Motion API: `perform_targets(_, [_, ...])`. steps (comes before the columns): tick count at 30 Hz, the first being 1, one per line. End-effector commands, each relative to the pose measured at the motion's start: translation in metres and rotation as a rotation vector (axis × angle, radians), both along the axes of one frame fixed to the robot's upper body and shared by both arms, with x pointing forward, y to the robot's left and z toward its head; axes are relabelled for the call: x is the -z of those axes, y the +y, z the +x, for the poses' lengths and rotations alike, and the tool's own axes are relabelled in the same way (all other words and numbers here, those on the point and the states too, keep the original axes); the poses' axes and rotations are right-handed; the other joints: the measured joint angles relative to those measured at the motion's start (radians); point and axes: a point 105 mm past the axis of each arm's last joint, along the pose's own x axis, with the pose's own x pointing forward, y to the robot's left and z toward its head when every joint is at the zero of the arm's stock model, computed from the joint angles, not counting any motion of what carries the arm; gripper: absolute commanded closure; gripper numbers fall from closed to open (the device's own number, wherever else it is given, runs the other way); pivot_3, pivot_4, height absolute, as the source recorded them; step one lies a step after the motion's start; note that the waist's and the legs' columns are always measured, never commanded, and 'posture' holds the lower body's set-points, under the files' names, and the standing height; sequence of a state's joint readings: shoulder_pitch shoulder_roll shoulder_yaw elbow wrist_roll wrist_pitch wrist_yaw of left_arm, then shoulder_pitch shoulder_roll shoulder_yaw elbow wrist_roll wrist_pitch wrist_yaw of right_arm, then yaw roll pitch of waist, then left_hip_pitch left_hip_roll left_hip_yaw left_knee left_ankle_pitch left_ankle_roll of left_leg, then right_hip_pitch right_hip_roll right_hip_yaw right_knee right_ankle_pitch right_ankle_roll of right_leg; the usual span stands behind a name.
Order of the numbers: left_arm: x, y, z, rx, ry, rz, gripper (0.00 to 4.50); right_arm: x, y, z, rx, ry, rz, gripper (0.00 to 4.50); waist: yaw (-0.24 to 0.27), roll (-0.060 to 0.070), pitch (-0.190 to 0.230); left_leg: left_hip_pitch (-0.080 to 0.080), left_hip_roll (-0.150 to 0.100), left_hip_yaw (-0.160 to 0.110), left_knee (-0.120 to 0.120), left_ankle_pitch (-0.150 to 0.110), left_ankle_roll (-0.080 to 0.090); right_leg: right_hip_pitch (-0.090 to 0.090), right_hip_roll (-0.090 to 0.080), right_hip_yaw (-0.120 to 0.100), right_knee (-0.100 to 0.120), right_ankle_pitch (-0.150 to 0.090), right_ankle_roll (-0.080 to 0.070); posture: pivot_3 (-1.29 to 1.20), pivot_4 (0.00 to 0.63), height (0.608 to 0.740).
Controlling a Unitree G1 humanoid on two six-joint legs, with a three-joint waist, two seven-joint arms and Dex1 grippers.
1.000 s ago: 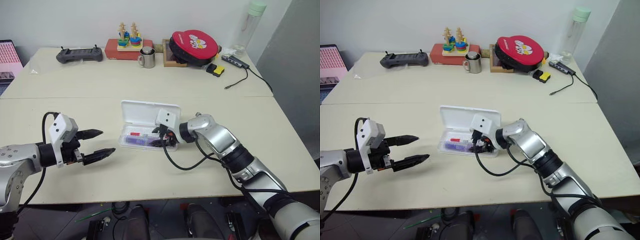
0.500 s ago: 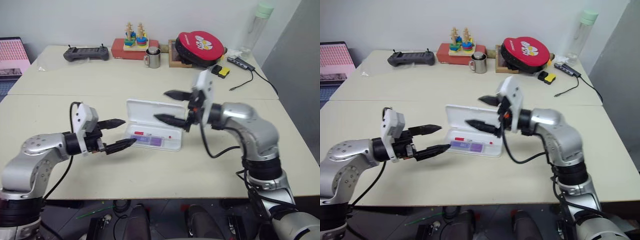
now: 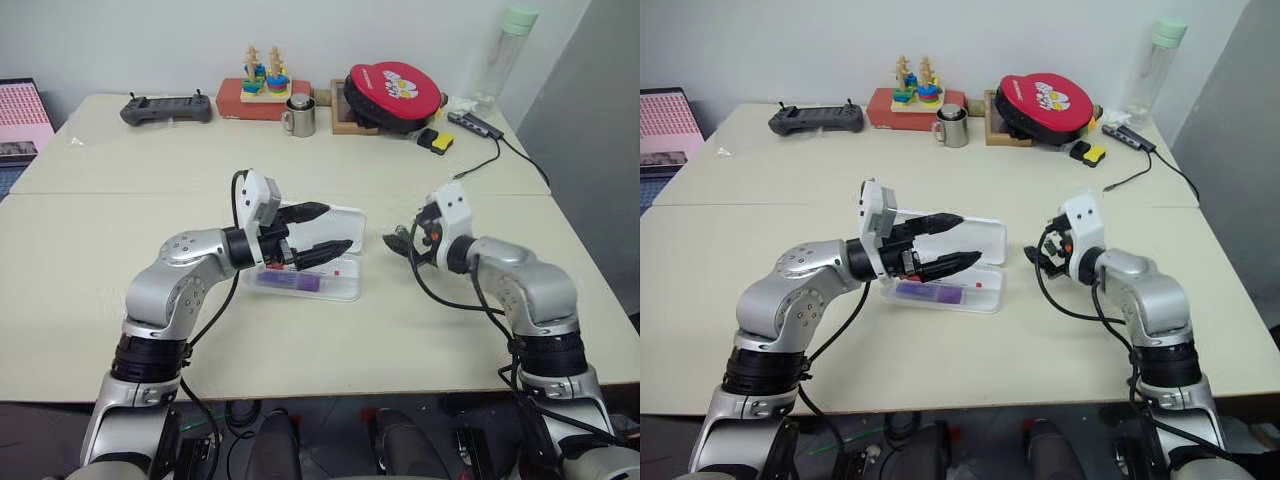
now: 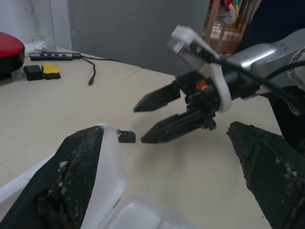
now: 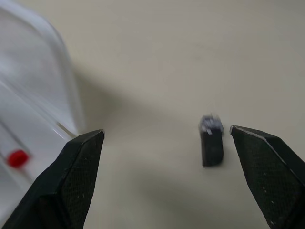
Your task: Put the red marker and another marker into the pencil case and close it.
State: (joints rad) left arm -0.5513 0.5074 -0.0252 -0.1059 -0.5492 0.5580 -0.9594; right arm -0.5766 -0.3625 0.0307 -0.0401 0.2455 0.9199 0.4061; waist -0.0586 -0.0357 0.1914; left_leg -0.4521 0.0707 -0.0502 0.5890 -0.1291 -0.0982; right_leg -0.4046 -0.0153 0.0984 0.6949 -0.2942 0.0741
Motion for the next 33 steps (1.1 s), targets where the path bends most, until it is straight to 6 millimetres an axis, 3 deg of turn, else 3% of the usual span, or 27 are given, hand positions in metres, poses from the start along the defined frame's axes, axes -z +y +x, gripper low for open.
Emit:
perform_targets(1, [-0.009, -0.004, -0.001, 0.028, -0.045, -0.010, 0.00, 0.010, -0.013, 0.018, 0.079, -0.027, -0.064, 0.06, -0.001, 0.000, 0.000, 0.000, 0.000, 0.000, -0.001, 0.000, 0.000, 0.000, 0.000, 0.000, 0.000, 0.000, 0.000, 0.00, 0.150, 0.740])
perform_targets(5, [-0.009, -0.003, -0.001, 0.029, -0.043, -0.013, 0.00, 0.014, -0.014, 0.024, 0.095, -0.025, -0.050, 0.06, -0.001, 0.000, 0.000, 0.000, 0.000, 0.000, 0.000, 0.000, 0.000, 0.000, 0.000, 0.000, 0.000, 0.000, 0.000, 0.00, 0.150, 0.740])
perform_targets(8, [-0.010, -0.004, -0.001, 0.029, -0.048, -0.014, 0.00, 0.009, -0.008, 0.029, 0.080, -0.039, -0.026, 0.50, -0.001, 0.000, 0.000, 0.000, 0.000, 0.000, 0.001, 0.000, 0.000, 0.001, 0.000, 0.000, 0.000, -0.001, 0.003, 0.00, 0.150, 0.740])
perform_targets(11, [-0.010, -0.004, 0.000, 0.027, -0.050, -0.017, 0.00, 0.005, -0.001, 0.033, 0.067, -0.048, 0.000, 1.37, -0.002, 0.000, 0.000, 0.000, 0.000, 0.000, 0.001, 0.000, 0.000, 0.000, 0.000, 0.000, 0.000, -0.001, 0.005, 0.00, 0.150, 0.740])
perform_targets(13, [-0.009, -0.005, 0.000, 0.028, -0.051, -0.017, 0.00, 0.005, 0.000, 0.034, 0.061, -0.049, -0.003, 1.69, -0.001, 0.000, 0.000, 0.000, 0.000, 0.000, 0.001, 0.000, 0.000, 0.000, 0.000, 0.000, 0.000, -0.001, 0.005, 0.00, 0.150, 0.740])
perform_targets(21, [-0.009, -0.005, 0.002, 0.026, -0.055, -0.018, 0.00, 0.006, -0.004, 0.035, 0.067, -0.052, -0.006, 3.70, 0.000, 0.001, 0.000, 0.000, 0.000, 0.000, 0.000, 0.000, 0.000, 0.000, 0.000, 0.000, -0.001, 0.001, 0.001, 0.00, 0.150, 0.740])
perform_targets(23, [-0.009, -0.002, 0.004, 0.019, -0.058, -0.014, 0.00, -0.002, -0.006, 0.034, 0.069, -0.081, 0.018, 4.17, 0.000, 0.001, 0.000, 0.000, 0.000, 0.000, 0.000, 0.000, 0.000, 0.000, 0.000, 0.000, -0.001, 0.001, 0.001, 0.00, 0.150, 0.740])
perform_targets(26, [-0.010, 0.002, 0.005, 0.015, -0.062, -0.011, 0.00, -0.014, -0.008, 0.033, 0.055, -0.134, 0.041, 4.23, 0.000, 0.001, 0.000, 0.000, 0.000, 0.000, 0.000, 0.000, 0.000, 0.000, 0.000, 0.000, -0.001, 0.001, 0.001, 0.00, 0.150, 0.740])
perform_targets(30, [-0.009, 0.009, -0.004, 0.055, -0.066, 0.039, 0.00, -0.053, -0.001, 0.013, -0.092, -0.261, 0.101, 4.23, 0.000, 0.001, 0.001, 0.000, 0.000, 0.000, 0.000, 0.000, 0.000, 0.000, 0.000, 0.000, -0.001, 0.001, 0.001, 0.00, 0.150, 0.740])
perform_targets(32, [-0.002, 0.017, -0.012, 0.083, -0.050, 0.087, 0.00, -0.057, 0.006, -0.001, -0.183, -0.255, 0.116, 4.23, 0.000, 0.001, 0.001, 0.000, 0.000, 0.000, -0.001, 0.000, 0.000, 0.000, 0.000, 0.000, -0.002, 0.000, 0.001, 0.00, 0.150, 0.740])
perform_targets(33, [0.007, 0.026, -0.015, 0.093, -0.034, 0.145, 0.00, -0.044, 0.019, -0.020, -0.324, -0.220, 0.060, 4.23, -0.001, 0.001, 0.001, 0.000, 0.000, 0.000, -0.002, 0.000, 0.000, 0.000, 0.000, 0.000, -0.003, 0.000, 0.001, 0.00, 0.150, 0.740])
